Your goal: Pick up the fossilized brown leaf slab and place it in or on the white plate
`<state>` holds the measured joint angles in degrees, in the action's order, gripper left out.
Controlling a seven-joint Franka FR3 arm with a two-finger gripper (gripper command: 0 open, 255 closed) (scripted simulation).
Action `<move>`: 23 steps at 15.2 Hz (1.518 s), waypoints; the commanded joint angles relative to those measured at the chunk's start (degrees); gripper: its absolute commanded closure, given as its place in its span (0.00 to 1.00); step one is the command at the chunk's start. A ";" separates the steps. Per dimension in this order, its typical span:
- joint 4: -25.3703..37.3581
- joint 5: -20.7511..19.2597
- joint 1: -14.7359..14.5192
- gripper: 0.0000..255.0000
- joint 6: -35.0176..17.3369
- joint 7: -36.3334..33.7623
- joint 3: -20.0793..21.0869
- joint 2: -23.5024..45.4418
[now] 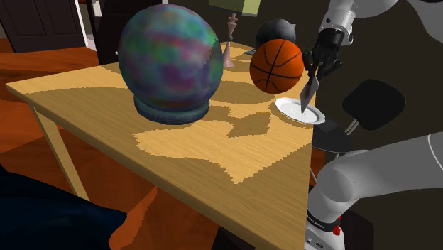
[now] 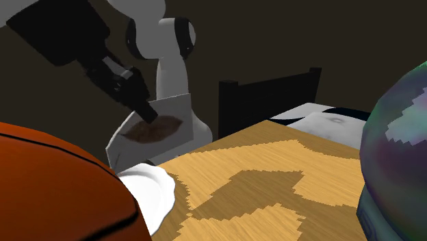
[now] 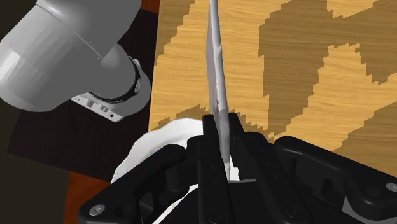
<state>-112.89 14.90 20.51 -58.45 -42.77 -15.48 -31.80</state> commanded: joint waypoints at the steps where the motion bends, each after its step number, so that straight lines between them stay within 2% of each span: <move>1: 3.42 -1.60 -0.13 1.00 0.66 2.96 -2.48 3.50; 5: 11.20 -3.79 -0.27 1.00 2.33 9.20 -7.55 11.22; 20: -3.48 -5.99 0.62 1.00 -8.89 11.51 -7.14 7.80; 23: -4.29 -6.08 0.72 1.00 -9.56 11.68 -7.10 7.70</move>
<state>-116.10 8.99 21.36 -67.23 -30.87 -22.75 -24.89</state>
